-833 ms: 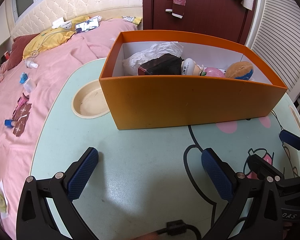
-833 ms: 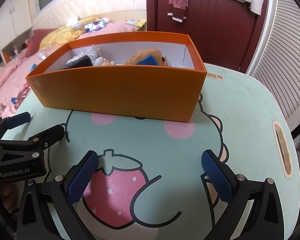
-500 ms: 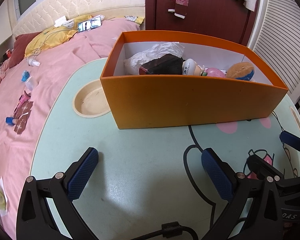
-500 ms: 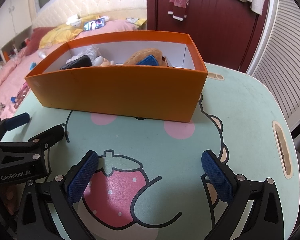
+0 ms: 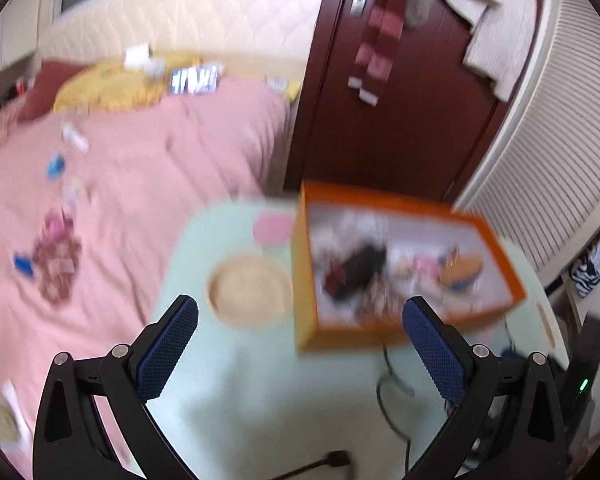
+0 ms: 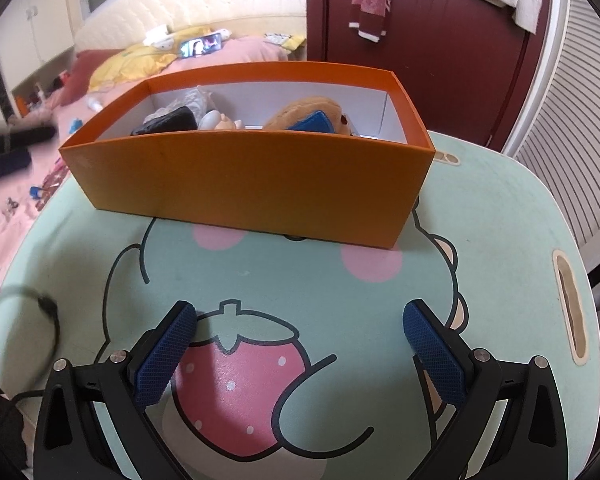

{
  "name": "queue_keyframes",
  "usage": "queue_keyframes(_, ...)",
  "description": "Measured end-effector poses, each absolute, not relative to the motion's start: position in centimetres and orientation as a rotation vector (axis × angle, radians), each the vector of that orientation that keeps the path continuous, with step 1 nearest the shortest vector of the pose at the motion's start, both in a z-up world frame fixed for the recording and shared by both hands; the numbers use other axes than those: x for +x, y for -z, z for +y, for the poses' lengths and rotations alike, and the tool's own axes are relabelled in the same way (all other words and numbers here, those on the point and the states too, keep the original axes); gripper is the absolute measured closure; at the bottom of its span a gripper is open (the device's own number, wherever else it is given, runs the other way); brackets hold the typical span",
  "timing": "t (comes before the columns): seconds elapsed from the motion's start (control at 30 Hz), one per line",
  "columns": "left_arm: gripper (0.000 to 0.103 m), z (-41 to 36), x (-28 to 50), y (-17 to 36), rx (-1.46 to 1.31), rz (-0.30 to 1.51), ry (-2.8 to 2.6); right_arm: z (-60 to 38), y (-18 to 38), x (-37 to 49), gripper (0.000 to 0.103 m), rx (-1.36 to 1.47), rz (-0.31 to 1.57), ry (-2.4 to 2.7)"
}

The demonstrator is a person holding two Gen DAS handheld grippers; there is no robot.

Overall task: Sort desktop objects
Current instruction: 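Reach the left gripper into the orange box and grasp the dark red wallet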

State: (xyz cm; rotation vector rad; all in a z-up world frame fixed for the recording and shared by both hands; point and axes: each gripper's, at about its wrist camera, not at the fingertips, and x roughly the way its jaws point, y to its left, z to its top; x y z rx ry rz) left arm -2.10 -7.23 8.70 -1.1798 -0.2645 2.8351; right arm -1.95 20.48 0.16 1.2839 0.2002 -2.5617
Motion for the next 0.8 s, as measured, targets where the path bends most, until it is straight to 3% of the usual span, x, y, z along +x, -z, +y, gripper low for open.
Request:
queue_keyframes(0.13, 0.020, -4.9, -5.2, -10.2, -1.164, -0.068, -2.774, 20.6, -0.5, -2.0, 0.000, 1.282, 0.197, 2.556)
queue_keyframes(0.2, 0.039, -2.8, -7.0, -9.8, -1.207, 0.029, -2.717, 20.7, -0.5, -2.0, 0.000, 1.280, 0.197, 2.554)
queue_keyframes(0.37, 0.060, 0.3, -10.6, -6.9, -1.363, 0.132, -2.558, 20.9, -0.4, -1.9, 0.000, 1.275, 0.195, 2.550)
queue_keyframes(0.63, 0.061, 1.8, -12.8, -3.8, -1.541, 0.250, -2.388, 21.3, -0.5, -2.0, 0.000, 1.274, 0.195, 2.544)
queue_keyframes(0.8, 0.071, 2.1, -12.7, -3.9, -1.576, 0.265, -2.338, 21.2, -0.5, -2.0, 0.000, 1.273, 0.198, 2.538)
